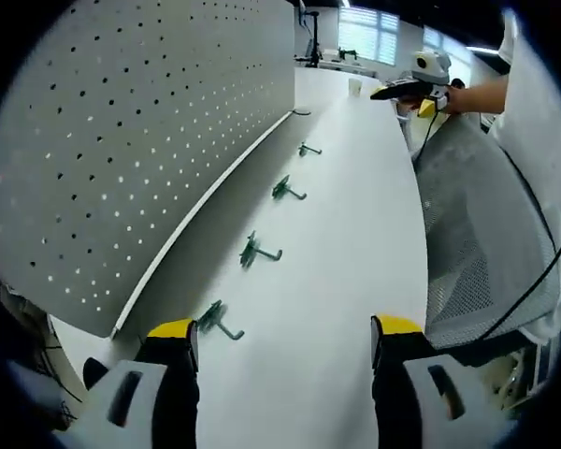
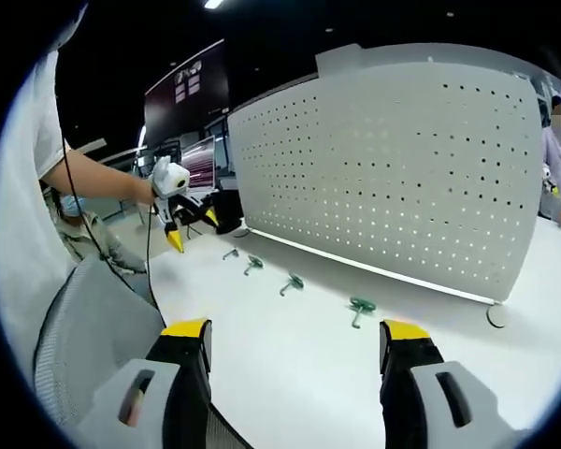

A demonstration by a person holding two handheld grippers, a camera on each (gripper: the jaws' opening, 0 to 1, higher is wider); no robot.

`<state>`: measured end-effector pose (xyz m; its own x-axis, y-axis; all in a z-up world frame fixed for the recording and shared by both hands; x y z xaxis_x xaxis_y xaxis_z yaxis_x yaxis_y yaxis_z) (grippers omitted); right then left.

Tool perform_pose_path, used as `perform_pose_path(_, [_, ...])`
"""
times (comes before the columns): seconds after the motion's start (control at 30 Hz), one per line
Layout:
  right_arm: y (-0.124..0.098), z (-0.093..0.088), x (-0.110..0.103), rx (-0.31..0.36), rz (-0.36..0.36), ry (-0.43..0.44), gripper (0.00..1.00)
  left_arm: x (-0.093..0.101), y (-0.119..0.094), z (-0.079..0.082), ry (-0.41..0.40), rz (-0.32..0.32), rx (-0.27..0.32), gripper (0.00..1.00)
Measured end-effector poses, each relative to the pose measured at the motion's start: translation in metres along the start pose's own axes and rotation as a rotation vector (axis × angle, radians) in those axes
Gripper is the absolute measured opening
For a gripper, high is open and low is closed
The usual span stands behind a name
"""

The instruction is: Insert the hook assembly into the mounting plate slot until the hook locks in place.

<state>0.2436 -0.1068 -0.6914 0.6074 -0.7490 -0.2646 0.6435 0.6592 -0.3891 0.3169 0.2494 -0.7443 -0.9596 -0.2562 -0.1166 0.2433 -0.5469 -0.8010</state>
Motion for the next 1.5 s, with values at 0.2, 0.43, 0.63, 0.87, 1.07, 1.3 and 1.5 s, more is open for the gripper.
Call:
perform_pose_path(0.2, [0.000, -0.002, 0.000, -0.007, 0.002, 0.002, 0.71, -0.009, 0.001, -0.009, 0.028, -0.011, -0.031, 0.78])
perform_pose_path(0.43, [0.001, -0.003, 0.000, -0.013, 0.004, 0.000, 0.71, -0.014, 0.005, -0.018, 0.068, -0.039, -0.077, 0.77])
perform_pose_path(0.63, [0.001, -0.005, 0.000, -0.019, 0.004, 0.002, 0.71, -0.028, 0.006, -0.022, 0.082, -0.031, -0.098, 0.77])
perform_pose_path(0.87, [0.002, -0.005, 0.000, -0.016, 0.003, 0.008, 0.71, -0.042, 0.011, -0.030, 0.150, -0.038, -0.142, 0.75])
perform_pose_path(1.07, [0.003, -0.007, 0.000, -0.025, 0.000, 0.008, 0.71, -0.046, 0.019, -0.037, 0.279, -0.077, -0.196, 0.71])
perform_pose_path(1.3, [0.002, -0.008, 0.001, -0.027, -0.006, 0.012, 0.71, -0.053, 0.029, -0.040, 0.384, -0.095, -0.232, 0.63])
perform_pose_path(1.5, [0.002, -0.008, 0.003, -0.027, -0.010, 0.017, 0.71, -0.059, 0.038, -0.040, 0.420, -0.103, -0.255, 0.56])
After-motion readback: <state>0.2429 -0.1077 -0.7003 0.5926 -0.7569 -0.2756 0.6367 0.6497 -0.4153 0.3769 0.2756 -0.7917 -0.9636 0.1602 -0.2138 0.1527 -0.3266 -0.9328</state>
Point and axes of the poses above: the point that each gripper's makers call its tool centre point, and the gripper's own axes: y roughly forward along the fingers, x roughly to its right, z roughly out of its top, the point moved 1 cm from there along -y, roughly backward along the fingers, and after that the axes turned 10 degrees about y, right-handed, at the moved point
